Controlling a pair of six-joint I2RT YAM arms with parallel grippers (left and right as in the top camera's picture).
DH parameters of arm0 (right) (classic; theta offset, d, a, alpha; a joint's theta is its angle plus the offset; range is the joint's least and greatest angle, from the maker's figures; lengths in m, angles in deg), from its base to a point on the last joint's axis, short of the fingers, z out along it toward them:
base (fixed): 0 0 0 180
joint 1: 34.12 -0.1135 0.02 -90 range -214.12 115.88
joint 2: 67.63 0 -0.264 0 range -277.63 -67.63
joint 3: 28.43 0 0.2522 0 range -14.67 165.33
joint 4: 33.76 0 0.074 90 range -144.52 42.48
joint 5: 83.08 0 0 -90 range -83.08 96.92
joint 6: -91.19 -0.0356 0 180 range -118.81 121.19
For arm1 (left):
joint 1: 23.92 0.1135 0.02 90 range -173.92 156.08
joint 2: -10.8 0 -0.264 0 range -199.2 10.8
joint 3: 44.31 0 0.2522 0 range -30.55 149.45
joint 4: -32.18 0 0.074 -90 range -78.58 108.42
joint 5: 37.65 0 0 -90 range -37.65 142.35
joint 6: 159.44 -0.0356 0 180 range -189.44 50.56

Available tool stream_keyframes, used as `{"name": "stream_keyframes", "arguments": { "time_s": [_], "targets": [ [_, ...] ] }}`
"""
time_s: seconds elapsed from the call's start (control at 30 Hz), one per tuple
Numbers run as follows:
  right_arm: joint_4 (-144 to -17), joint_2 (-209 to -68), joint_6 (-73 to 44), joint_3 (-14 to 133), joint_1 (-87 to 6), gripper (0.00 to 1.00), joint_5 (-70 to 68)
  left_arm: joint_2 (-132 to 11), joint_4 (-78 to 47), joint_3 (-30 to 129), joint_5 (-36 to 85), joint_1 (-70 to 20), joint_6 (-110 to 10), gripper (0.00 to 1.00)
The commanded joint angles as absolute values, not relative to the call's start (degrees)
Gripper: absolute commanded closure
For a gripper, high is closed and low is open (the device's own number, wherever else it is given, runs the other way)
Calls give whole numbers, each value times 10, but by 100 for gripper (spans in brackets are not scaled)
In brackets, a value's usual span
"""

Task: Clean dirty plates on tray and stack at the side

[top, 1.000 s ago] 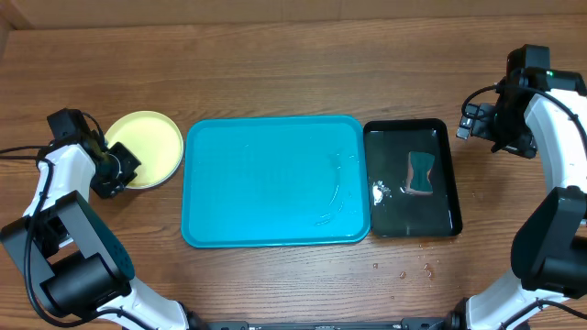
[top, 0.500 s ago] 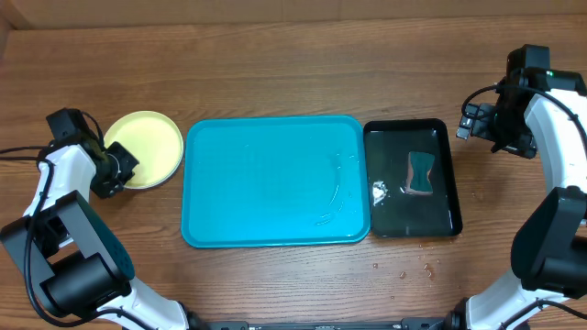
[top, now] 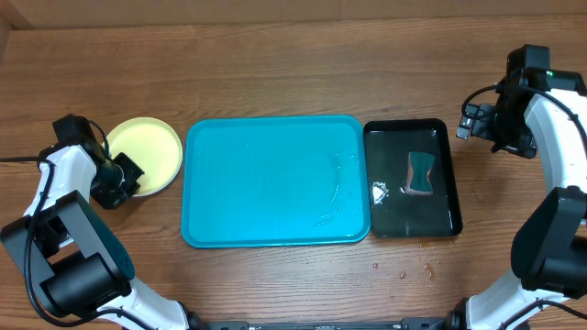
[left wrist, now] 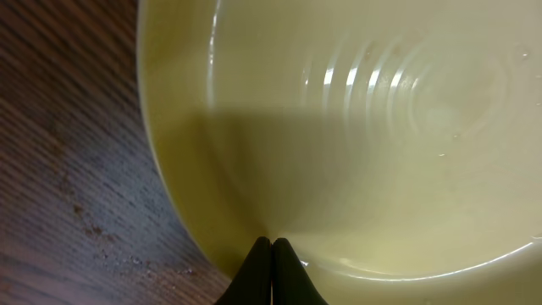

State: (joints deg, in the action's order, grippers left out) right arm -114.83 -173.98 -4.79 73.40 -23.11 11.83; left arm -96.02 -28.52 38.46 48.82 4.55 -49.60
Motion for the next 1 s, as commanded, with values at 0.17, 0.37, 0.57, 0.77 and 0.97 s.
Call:
{"name": "stream_keyframes", "arguments": {
  "time_s": [0.17, 0.37, 0.57, 0.77, 0.97],
  "targets": [
    [-1147, -1731, -49, 741, -228, 0, 120, -948, -340, 387, 501, 46, -482, 96],
    [-1147, -1731, -49, 741, -228, 0, 120, -929, -399, 422, 538, 46, -482, 96],
    [-1147, -1731, -49, 741, -228, 0, 120, -889, -425, 492, 487, 41, -487, 91],
    [-1147, -1731, -49, 741, -228, 0, 120, -855, -397, 533, 330, 0, -593, 54],
    [-1147, -1731, -49, 741, -228, 0, 120, -855, -366, 531, 328, -69, -591, 3]
  ]
}}
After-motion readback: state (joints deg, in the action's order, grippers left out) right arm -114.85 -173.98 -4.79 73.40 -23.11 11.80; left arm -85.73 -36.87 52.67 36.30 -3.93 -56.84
